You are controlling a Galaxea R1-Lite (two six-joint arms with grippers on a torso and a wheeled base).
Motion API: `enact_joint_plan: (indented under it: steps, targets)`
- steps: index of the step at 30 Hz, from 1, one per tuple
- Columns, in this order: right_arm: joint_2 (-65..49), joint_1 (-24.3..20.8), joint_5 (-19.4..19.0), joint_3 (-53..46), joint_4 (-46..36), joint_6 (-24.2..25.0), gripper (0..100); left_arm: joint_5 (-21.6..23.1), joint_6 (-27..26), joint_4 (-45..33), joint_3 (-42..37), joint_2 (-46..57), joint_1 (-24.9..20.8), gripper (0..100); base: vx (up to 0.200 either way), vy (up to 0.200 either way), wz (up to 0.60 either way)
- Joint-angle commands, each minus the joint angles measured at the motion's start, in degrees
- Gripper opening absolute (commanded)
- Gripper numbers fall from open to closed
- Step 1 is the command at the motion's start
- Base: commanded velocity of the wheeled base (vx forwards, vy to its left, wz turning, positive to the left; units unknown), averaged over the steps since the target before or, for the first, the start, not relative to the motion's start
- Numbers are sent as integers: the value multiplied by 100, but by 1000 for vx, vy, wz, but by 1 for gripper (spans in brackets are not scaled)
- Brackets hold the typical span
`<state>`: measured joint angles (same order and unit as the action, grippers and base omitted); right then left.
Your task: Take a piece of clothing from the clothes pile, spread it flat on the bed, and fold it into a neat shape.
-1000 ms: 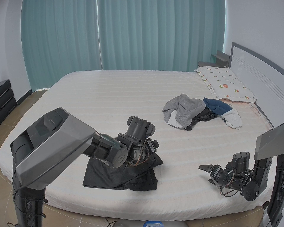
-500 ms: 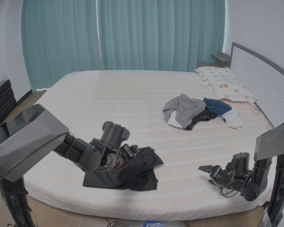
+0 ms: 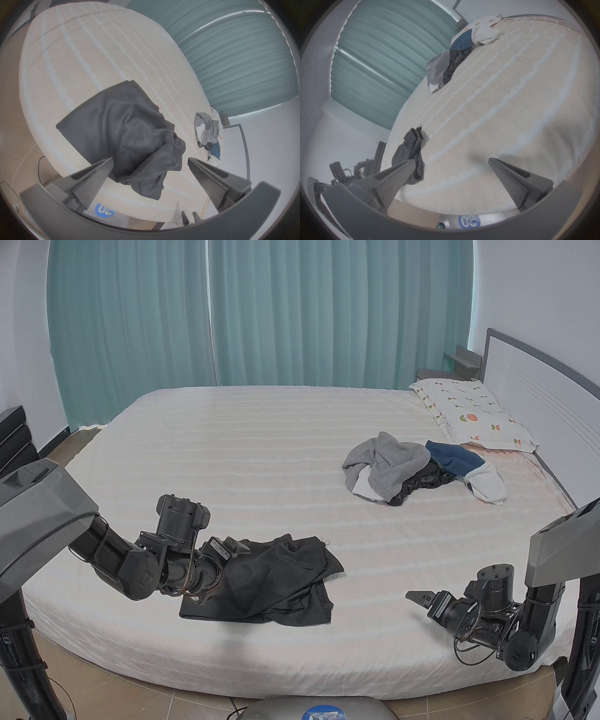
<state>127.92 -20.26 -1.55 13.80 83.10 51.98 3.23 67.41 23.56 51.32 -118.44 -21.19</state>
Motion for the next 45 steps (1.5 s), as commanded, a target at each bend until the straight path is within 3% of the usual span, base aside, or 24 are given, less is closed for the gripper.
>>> enact_joint_plan:
  steps: [1,5,15,24,30,34,38,45]
  targets:
    - [-56,-127,58,211,-198,-171,100,81,53,17,9,-3,115,100,0,0,0]
    - [-276,-136,418,1160,-1385,-584,100,389,167,61,27,-21,343,100,0,100,0]
    - [-223,-602,454,3173,-3406,-672,100,503,158,535,18,-408,774,100,0,200,0]
    - [225,-945,533,4315,-4399,-1217,100,450,114,808,-26,-671,756,100,0,200,0]
    - [559,-945,1007,4913,-4856,-1682,100,450,114,808,-26,-671,739,100,0,200,0]
    - [788,-989,1640,5344,-5094,-2069,100,389,96,808,-35,-724,704,100,0,150,0]
    - [928,-989,1746,5555,-5155,-2096,100,380,88,808,-43,-724,695,100,0,0,0]
    - [1148,-901,2247,5642,-5463,-2597,100,371,0,808,-43,-733,686,100,0,0,0]
